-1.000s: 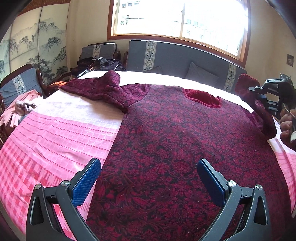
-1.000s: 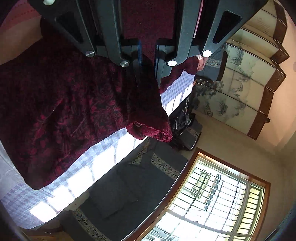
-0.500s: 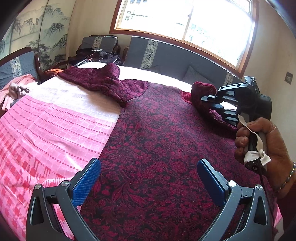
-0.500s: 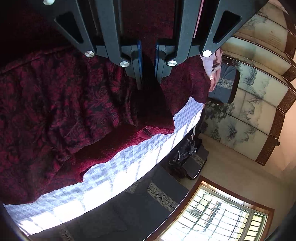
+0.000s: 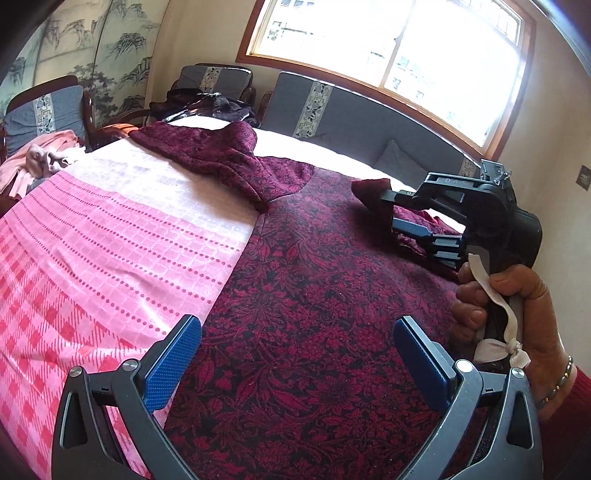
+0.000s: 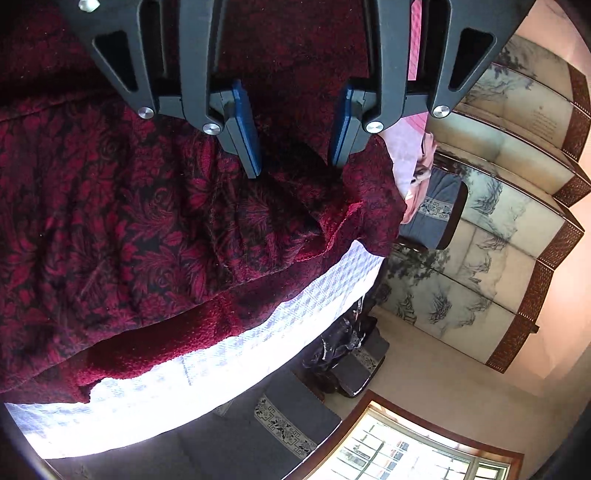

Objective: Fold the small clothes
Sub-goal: 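Carry the sleeve with the right tool across the sweater body and release, then reach the left tool to the other sleeve cuff and grasp it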

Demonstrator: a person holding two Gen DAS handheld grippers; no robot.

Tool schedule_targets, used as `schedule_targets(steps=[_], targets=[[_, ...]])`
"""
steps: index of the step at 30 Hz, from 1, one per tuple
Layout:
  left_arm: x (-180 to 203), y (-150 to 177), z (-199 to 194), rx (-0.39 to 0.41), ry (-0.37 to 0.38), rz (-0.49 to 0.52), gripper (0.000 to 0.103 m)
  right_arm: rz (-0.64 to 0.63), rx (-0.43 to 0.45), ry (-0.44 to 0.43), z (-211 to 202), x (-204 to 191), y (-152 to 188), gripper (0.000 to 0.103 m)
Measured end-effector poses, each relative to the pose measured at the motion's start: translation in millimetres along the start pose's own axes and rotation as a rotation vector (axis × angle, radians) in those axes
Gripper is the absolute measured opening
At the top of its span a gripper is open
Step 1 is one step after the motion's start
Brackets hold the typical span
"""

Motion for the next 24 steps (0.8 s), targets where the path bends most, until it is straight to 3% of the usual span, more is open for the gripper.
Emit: schedule_targets(steps=[2,3,5,7,9,13,15,18,20,24], targets=[[-0.8,0.6,0.3,-0.005,0.000,-0.005,0.103,0.019,0.009,-0.087,-13.9,-6.4,1.8,0.038],[-1.6,0.9,0.7,-0.009,0.001,-0.008,0.103,0.025,0.022,-0.119,-24.4,-9.2,2.2,0.044],[-2.4,1.4,1.0,-0.013,0.003,-0.011,0.103,0.023,0.061,-0.133,-50.4,-12.3,4.4,0.054],[-2.6,0.6,1.6,-0.015,0.005,-0.010,0.103,0.013,0.080,-0.124,-75.3,-13.0,9.8,0.056],[-1.5,-0.5,1.6,-0.018,0.013,0.000,0.103,-0.023,0.070,-0.037,-93.0,-10.5,19.9,0.056],[-3.8,-14.1,-2.7,-0.046,0.020,0.032,0.103,-0.247,0.031,0.442,-112.8,4.5,46.9,0.057],[-12.9,-33.9,-4.5,-0.052,0.027,0.018,0.103,-0.334,0.021,0.573,-118.2,13.0,56.5,0.058],[-38.4,-73.7,0.4,-0.068,0.083,-0.030,0.102,-0.398,0.030,0.669,-121.0,20.6,61.6,0.068],[-61.7,-103.8,8.4,-0.062,0.116,-0.065,0.102,-0.374,0.028,0.641,-121.9,28.9,64.3,0.068],[-110.9,-162.3,46.6,-0.079,0.068,-0.047,0.102,-0.365,0.038,0.638,-119.3,38.3,74.9,0.072]])
Point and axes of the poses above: each gripper's, at about its wrist camera, not at the fingertips, and z roughly the way its jaws point, x to its right, y to its underside, the point moved 6 cm from there along z, roughly the way its jaws point, and after that the axes turned 6 degrees about -y, right-handed, at the moved point
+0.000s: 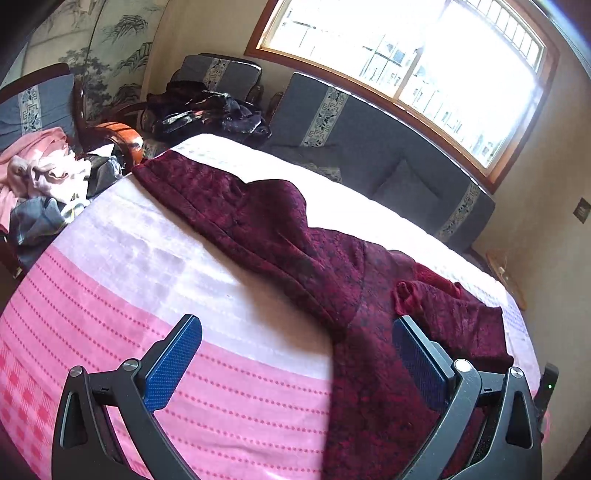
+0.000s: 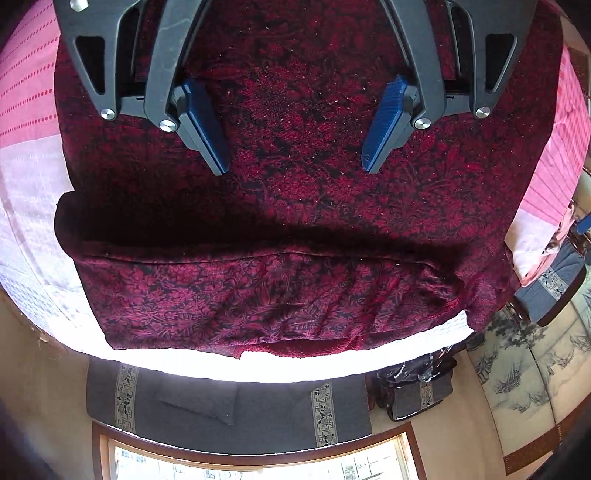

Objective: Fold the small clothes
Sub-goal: 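Reach the left tool to the other sleeve cuff and grasp it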

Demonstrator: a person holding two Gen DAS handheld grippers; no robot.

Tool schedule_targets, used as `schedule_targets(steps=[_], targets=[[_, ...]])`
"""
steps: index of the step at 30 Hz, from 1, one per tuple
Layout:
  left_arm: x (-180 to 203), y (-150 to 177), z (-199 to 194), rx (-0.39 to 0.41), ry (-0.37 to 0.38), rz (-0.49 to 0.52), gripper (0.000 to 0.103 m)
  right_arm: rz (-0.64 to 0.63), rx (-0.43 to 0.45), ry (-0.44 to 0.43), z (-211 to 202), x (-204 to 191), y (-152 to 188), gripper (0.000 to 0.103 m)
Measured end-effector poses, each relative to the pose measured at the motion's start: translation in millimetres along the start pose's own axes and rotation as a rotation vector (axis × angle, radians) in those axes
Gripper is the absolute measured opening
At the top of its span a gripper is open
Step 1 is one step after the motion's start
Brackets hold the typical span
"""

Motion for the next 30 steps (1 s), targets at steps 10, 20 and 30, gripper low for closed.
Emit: schedule_targets(steps=[10,20,30], targets=[[-125.7,-94.4,116.2,-0.240,0.131,-0.374,0.082,-0.080,-0.005,0.007,2.0,-15.2,1.4,0.080],[-126.6,-108.9,170.0,-0.268,0.166,-0.391,0.076,-0.065,0.005,-0.002,-0.8,-13.6,0.5,0.083],[-125.4,-113.5,163.1,-0.050,0.137,-0.400,0.013,-0.047,0.010,-0.011,-0.6,-12.1,-0.2,0.086]])
Point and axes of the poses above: each gripper's, at about its wrist camera, not at the fingertips, and z roughly the way its jaws point, x to its right, y to its underside, the point moved 6 cm from there along z, roughly the way its jaws point, and after that the axes turned 6 degrees about -y, right-handed, at the moved point
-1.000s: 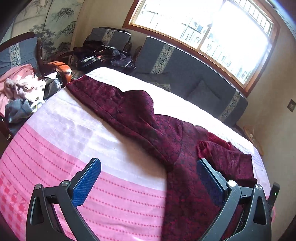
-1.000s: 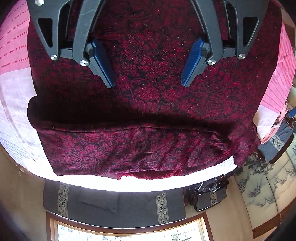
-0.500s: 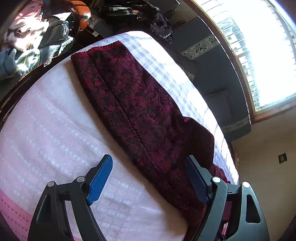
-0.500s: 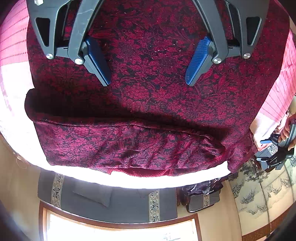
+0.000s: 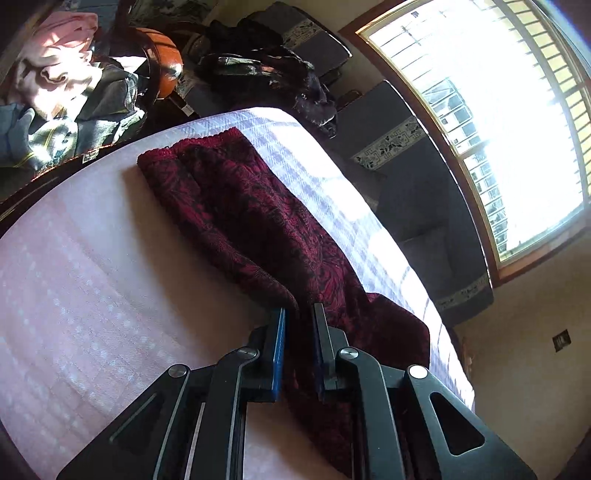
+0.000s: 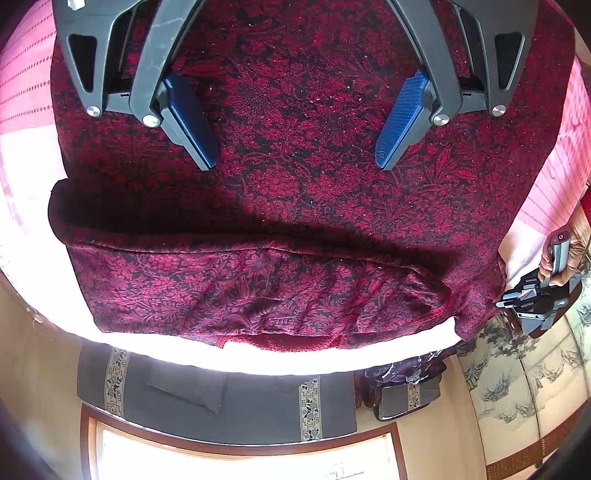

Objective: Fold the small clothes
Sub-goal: 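Reach the left tool to the other sleeve cuff and grasp it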

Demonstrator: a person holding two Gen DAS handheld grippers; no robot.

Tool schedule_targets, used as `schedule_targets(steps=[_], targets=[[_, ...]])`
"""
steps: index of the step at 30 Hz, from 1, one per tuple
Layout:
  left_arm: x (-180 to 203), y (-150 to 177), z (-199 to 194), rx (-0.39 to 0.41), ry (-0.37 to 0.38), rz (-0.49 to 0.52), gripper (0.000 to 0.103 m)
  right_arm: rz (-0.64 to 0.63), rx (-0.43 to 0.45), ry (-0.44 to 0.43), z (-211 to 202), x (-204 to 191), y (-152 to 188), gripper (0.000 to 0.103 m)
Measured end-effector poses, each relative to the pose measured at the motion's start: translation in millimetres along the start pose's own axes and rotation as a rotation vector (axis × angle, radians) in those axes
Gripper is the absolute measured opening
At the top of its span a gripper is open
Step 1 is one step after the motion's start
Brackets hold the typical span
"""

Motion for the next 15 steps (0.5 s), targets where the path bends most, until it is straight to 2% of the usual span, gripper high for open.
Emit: schedule_targets(steps=[2,4,8,11,15], targets=[[26.2,-0.6,-22.4,0.069,0.050,0.045,0.010,0.007,0.002,-0.010,-0.3,1.0,-0.3,0.086],[65.4,3.0,-43.6,0.095,0.101,0.107,0.006,0.025,0.009,-0.029,-0.9,4.3,-0.9,0.086],[172.6,36.8,-79.6,0.117,0.176,0.318,0.006,0.108,0.045,-0.081,-5.7,16.0,-2.6,0.086],[255.7,88.6,-93.3,0.102,0.247,0.477,0.006,0.196,0.081,-0.119,-10.0,29.4,-3.7,0.086],[337.2,183.7,-81.5,-0.024,0.355,0.601,0.006,0.286,0.122,-0.171,-14.6,42.3,-4.0,0.086]])
Point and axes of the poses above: each gripper's, at about its wrist camera, not at the fingertips, and z roughly the way its jaws point, x to its right, y to its underside, the point moved 6 cm from there along z, roughly the way its jaws point, and after that the axes turned 6 degrees about -y, right-handed, at the moved point
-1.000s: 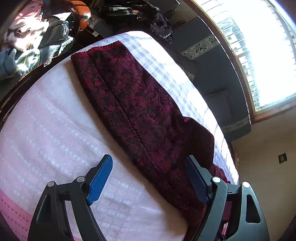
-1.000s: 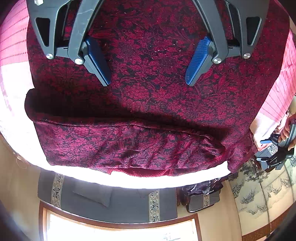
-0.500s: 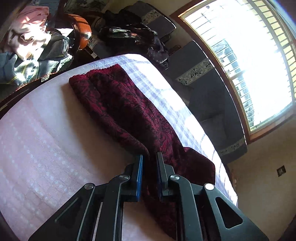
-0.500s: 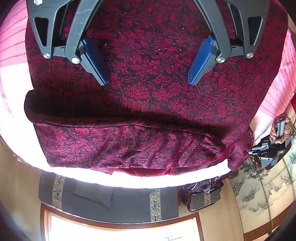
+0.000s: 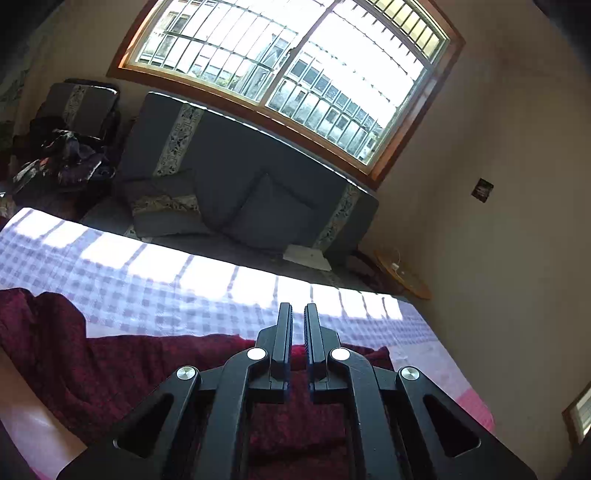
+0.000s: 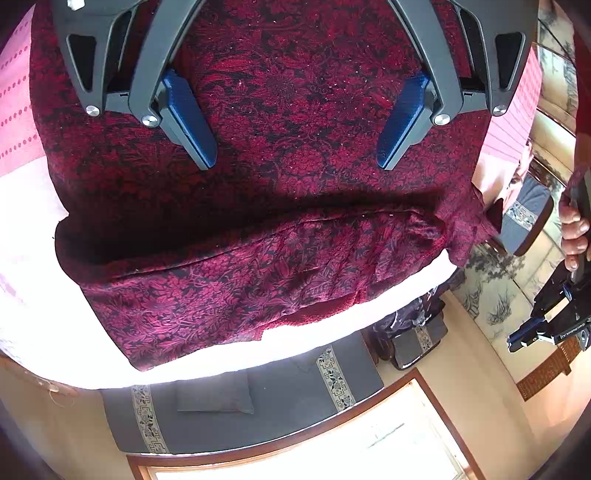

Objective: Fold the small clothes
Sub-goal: 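Reach the left tool to the other sleeve cuff and grasp it, then fold the held sleeve with the left tool across the body and release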

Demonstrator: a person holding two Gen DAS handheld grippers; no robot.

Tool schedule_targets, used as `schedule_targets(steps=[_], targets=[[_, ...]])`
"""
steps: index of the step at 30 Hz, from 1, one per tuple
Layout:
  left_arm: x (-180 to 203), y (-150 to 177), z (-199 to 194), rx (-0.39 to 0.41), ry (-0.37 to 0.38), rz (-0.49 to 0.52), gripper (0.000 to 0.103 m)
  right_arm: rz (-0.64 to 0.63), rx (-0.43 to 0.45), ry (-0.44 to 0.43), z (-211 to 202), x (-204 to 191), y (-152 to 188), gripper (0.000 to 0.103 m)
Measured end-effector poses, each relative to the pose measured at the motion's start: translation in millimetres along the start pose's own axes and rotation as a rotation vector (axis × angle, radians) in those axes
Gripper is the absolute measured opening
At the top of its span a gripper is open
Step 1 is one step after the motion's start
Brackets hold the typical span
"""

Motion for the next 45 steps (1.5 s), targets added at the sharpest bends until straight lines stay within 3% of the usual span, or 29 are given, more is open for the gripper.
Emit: schedule_targets(steps=[3,5,7,9,11,12,14,15,18,22,27,29,30,31,33,37,41,45], targets=[[45.8,36.2,16.8,-0.029,0.114,-0.027,0.006,0.035,0.010,-0.025,-1.5,4.0,-1.7,0.086],[49.3,47.6,14.5,-0.011,0.083,-0.035,0.007,0.035,0.014,-0.022,-2.3,3.7,-1.6,0.086],[25.8,47.2,3.6,-0.010,0.034,-0.070,0.009,0.024,0.012,-0.018,-2.2,1.7,-1.6,0.087],[-22.8,43.4,-18.4,-0.007,-0.012,-0.163,0.012,0.023,0.012,-0.024,-2.2,1.1,-1.1,0.087],[-81.1,38.6,-44.9,0.006,-0.084,-0.270,0.035,0.028,0.015,-0.032,-2.6,1.6,-1.1,0.088],[-112.2,37.2,-61.3,0.028,-0.129,-0.326,0.052,0.031,0.016,-0.035,-3.1,1.7,-1.0,0.088],[-171.7,35.8,-94.1,0.091,-0.188,-0.444,0.061,0.032,0.021,-0.035,-4.0,2.8,-1.5,0.088],[-203.8,37.6,-104.7,0.096,-0.207,-0.510,0.068,0.029,0.022,-0.034,-3.8,2.2,-1.4,0.088],[-281.2,43.8,-111.9,0.070,-0.232,-0.689,0.073,0.009,0.019,-0.021,-3.8,-0.1,-0.1,0.089],[-338.6,52.8,-87.9,0.013,-0.203,-0.861,0.073,-0.016,0.010,-0.006,-0.9,-5.4,1.1,0.089],[-365.4,48.5,-61.4,0.006,-0.313,-0.851,0.073,-0.015,0.002,0.002,1.5,-5.4,1.8,0.090],[-370.6,49.2,-63.2,0.032,-0.391,-0.835,0.054,-0.018,-0.001,0.004,2.2,-5.9,2.0,0.090],[-369.0,45.8,-62.7,0.032,-0.405,-0.818,0.010,-0.018,-0.001,0.004,2.4,-5.9,2.0,0.090],[-362.5,42.8,-65.2,0.035,-0.427,-0.787,0.007,-0.017,-0.001,0.003,2.3,-5.9,2.0,0.090],[-336.7,30.0,-74.1,0.094,-0.430,-0.698,0.007,-0.011,0.002,-0.003,2.0,-5.0,1.8,0.090],[-236.4,-3.6,-80.2,0.148,-0.344,-0.451,0.007,0.017,0.013,-0.025,0.1,-0.5,0.5,0.090],[-117.2,-17.5,-62.0,0.123,-0.229,-0.220,0.007,0.043,0.027,-0.044,-3.5,4.3,-0.9,0.090],[-21.6,0.5,-15.0,0.024,-0.121,-0.092,0.007,0.074,0.045,-0.065,-7.8,9.9,-2.8,0.090]])
Point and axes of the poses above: each gripper's, at about its wrist camera, not at the fingertips, and z roughly the way its jaws point, x to its right, y to its underside, the point moved 6 cm from there along z, roughly the way its jaws point, and after that the axes turned 6 degrees about -y, right-handed, at the moved point
